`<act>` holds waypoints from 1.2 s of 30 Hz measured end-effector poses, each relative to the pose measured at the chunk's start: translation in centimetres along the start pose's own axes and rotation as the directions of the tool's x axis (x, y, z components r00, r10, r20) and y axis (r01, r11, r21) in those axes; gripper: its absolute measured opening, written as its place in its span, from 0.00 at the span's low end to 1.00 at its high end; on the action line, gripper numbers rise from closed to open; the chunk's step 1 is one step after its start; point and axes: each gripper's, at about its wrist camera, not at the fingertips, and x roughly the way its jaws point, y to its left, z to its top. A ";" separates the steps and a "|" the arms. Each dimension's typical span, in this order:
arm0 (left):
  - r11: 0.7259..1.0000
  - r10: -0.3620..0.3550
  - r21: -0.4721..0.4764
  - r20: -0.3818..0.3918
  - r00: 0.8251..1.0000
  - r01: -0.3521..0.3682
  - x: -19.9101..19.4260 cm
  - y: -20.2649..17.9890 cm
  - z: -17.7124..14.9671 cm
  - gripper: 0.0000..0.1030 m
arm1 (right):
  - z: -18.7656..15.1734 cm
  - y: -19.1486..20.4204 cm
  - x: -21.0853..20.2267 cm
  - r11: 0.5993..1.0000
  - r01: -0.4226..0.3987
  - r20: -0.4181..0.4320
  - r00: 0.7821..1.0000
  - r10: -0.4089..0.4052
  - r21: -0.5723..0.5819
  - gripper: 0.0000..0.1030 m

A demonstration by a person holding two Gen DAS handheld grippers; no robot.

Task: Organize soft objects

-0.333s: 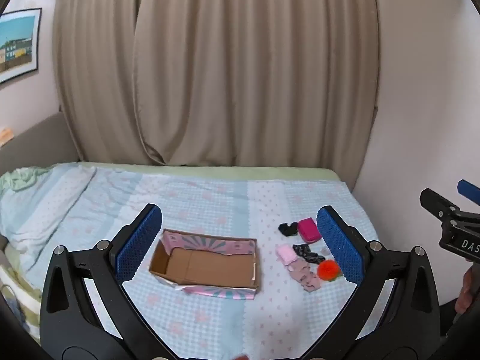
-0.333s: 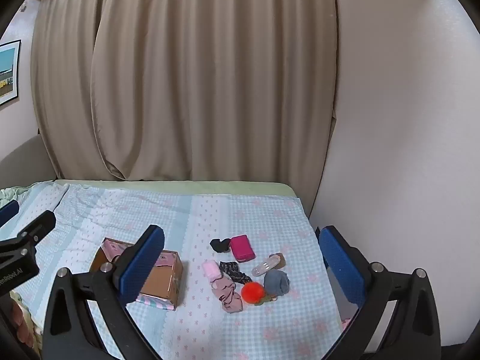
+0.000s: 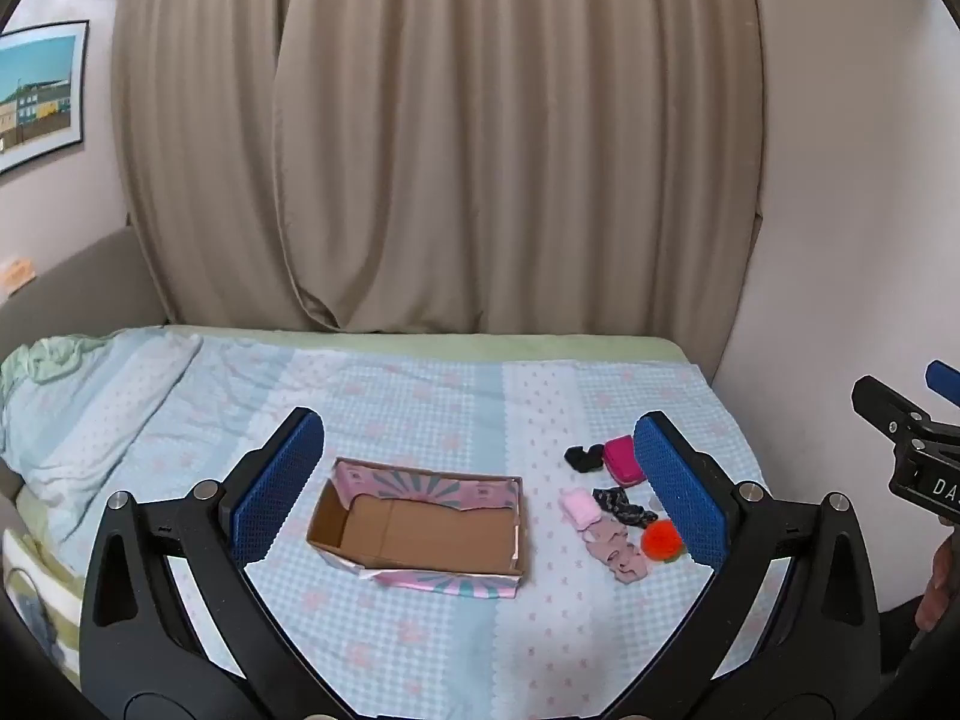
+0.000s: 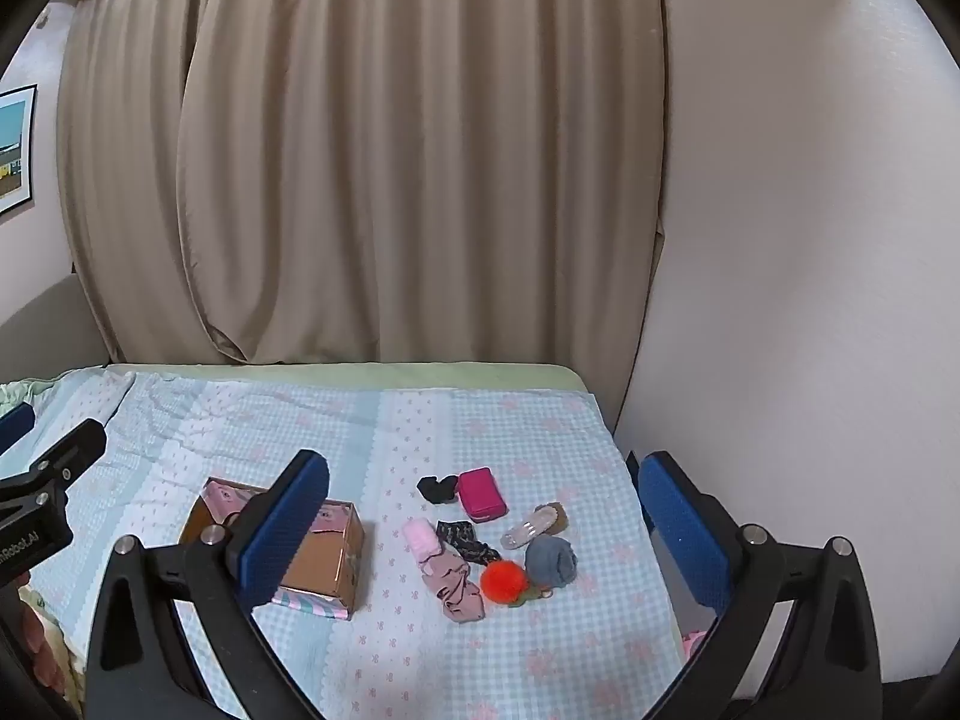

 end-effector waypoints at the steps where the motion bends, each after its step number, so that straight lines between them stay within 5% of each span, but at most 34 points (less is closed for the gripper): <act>1: 1.000 -0.001 -0.001 0.000 1.000 0.001 0.0 0.0 0.1 0.99 | -0.1 0.1 0.0 1.000 0.001 0.002 1.000 -0.001 -0.002 1.00; 36: 1.000 -0.011 -0.015 -0.004 1.000 0.011 0.5 0.5 -0.5 0.99 | 0.3 0.6 0.3 1.000 -0.002 0.004 1.000 0.002 0.004 1.00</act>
